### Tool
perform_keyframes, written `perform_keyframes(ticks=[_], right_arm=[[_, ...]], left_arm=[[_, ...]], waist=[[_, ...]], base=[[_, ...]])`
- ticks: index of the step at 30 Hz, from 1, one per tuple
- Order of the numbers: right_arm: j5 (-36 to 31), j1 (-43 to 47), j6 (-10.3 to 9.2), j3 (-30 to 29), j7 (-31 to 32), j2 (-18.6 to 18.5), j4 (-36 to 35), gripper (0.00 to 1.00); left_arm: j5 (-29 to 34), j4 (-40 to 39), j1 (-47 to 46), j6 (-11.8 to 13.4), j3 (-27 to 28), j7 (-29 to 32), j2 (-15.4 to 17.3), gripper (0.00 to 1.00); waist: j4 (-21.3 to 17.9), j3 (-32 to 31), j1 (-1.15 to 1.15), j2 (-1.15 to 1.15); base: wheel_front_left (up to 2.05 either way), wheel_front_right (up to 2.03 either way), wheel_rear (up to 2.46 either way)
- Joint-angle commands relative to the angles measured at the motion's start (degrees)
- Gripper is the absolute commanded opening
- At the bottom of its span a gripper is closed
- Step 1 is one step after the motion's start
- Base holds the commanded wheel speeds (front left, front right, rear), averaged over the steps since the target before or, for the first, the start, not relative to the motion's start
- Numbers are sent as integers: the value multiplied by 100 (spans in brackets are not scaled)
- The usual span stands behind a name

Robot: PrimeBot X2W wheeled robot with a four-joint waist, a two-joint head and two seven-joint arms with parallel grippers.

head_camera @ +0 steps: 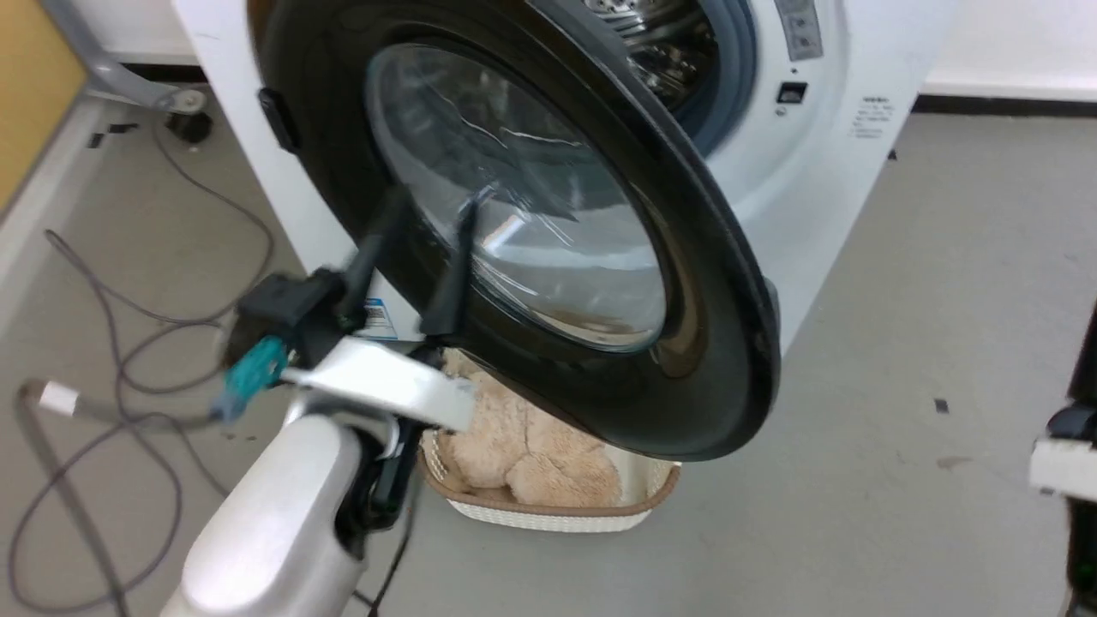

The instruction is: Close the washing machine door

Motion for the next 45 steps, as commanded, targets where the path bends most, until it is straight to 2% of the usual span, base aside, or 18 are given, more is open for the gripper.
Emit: perform_keyframes(ticks=[1,3,6,8,12,13,14,15,16,20,23,24,25,30,36,45], right_arm=[[38,-172,5,36,-24,0,-203,100],[141,-286,5,83,-24,0,-396,100],[349,-440,5,214,-24,0,-635,100],[439,-525,5,383,-24,0,-807,100],[491,-676,5,899,-24,0,-1132,100],[458,-705,5,1085,-24,0,-1205,77],[438,-734,5,1255,-24,0,-1280,47],[397,-758,5,1430,-24,-2,-1349,33],[386,-779,5,1627,-24,-35,-1400,0],[408,-880,5,2417,-24,-398,-1551,0],[451,-938,5,3096,-24,-814,-1485,0],[450,-956,5,3330,-24,-968,-1434,0],[445,-988,5,3795,-24,-1272,-1283,0],[158,-976,5,4577,-24,-1891,-748,0],[-14,-722,5,4842,-24,-2234,15,0],[172,-709,5,4440,-24,-2240,894,0]], left_arm=[[583,-167,289,268,260,-22,-33,100],[1215,-340,501,562,541,-22,-35,100],[1842,-550,837,889,923,-23,-67,100],[2190,-663,1055,1053,1116,-23,-58,100],[2485,-883,1530,1259,1531,-23,-136,100],[2516,-935,1639,1258,1621,-23,-152,100],[2542,-1010,1736,1256,1723,-23,-176,100],[2570,-1077,1833,1240,1813,-23,-192,100],[2604,-1131,1934,1220,1895,-23,-206,100],[2697,-1198,2270,1122,2176,-23,-297,100],[2766,-1200,2420,1024,2299,-23,-403,100],[2786,-1205,2451,992,2339,-23,-443,100],[2827,-1199,2499,924,2408,-23,-520,100],[2954,-1175,2526,757,2537,-24,-677,100],[3094,-1160,2500,600,2665,-24,-829,100],[3292,-1196,2324,378,2776,-24,-1012,100]], waist=[[82,-71,0,0],[121,-97,0,0],[175,-132,0,0],[212,-145,0,0],[263,-135,0,0],[275,-130,0,0],[287,-123,0,0],[297,-116,0,0],[308,-110,0,0],[357,-65,0,0],[395,-37,0,0],[405,-29,0,0],[421,-16,0,0],[453,13,0,0],[420,113,0,0],[299,499,0,0]], base=[[0,0,0],[0,0,0],[0,0,0],[0,0,0],[0,0,0],[0,0,0],[0,0,0],[0,0,0],[0,0,0],[0,0,0],[0,0,0],[0,0,0],[0,0,0],[0,0,0],[0,0,0],[0,0,0]])
